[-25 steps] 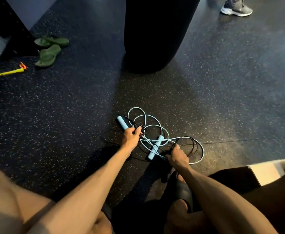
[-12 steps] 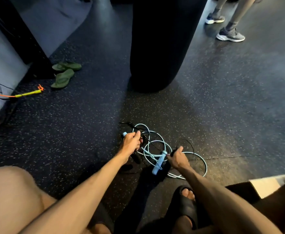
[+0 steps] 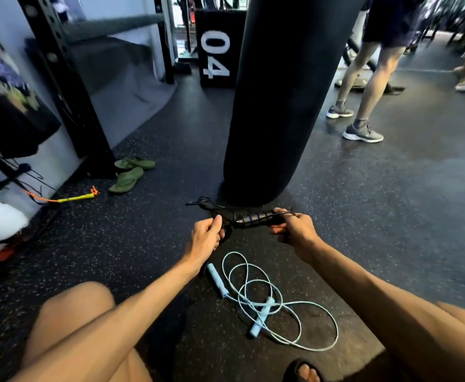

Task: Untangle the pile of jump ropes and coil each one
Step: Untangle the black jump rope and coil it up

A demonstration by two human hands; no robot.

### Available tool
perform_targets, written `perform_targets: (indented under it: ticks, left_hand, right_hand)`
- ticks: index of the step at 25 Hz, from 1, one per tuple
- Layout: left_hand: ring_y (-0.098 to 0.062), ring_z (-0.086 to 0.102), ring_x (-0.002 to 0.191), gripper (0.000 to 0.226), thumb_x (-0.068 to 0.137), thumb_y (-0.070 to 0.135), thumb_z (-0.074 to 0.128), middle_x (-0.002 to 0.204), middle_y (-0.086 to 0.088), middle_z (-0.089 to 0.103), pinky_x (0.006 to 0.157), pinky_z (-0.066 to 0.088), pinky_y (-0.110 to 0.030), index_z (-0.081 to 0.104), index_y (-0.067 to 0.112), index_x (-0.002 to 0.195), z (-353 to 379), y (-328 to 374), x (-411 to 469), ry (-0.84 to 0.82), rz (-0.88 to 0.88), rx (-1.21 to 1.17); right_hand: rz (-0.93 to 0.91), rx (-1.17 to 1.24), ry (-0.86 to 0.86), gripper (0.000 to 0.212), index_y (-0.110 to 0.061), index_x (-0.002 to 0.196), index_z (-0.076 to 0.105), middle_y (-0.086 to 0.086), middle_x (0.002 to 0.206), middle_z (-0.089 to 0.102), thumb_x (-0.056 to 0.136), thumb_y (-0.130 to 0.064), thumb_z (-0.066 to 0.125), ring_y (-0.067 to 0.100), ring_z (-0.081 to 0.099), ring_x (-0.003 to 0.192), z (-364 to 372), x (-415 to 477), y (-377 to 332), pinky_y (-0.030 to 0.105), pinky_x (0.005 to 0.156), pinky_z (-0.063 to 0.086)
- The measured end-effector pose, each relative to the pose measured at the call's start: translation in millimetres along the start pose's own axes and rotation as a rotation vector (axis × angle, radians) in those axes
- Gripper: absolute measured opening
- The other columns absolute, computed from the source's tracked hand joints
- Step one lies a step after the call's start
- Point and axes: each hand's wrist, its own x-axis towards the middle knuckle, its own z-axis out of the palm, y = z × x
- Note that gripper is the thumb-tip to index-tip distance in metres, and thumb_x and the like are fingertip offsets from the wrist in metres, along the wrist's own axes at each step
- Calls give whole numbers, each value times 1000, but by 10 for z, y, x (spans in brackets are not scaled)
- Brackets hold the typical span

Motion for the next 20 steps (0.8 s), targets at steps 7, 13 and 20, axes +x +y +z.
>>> perform_targets:
  ticks: [7,13,20]
  left_hand:
    - [-7,37,45,42,101,28,48,50,3,44,46,31,-22,56,8,66,97,102,-241,-27,32,-78]
    - [-5,34,44,38,102,28,47,64,-11,46,46,28,-21,57,4,75,92,218,-204,-62,32,-207]
    - [1,36,42,38,100,29,48,46,11,49,46,31,-18,58,12,67,35,262,-193,-81,111,-99]
  right_hand:
    - [-39,185,-6,19,-5,105,65,11,78,72,95,-21,62,13,61,49,122,-247,-73,26,48,42]
    - [12,303,-62,12,-7,100,58,7,56,58,97,-11,46,14,41,46,131,-334,-208,23,42,29]
    - [-74,246,-103,9,-6,96,54,2,54,55,98,-15,55,14,48,48,156,-388,-288,30,52,39]
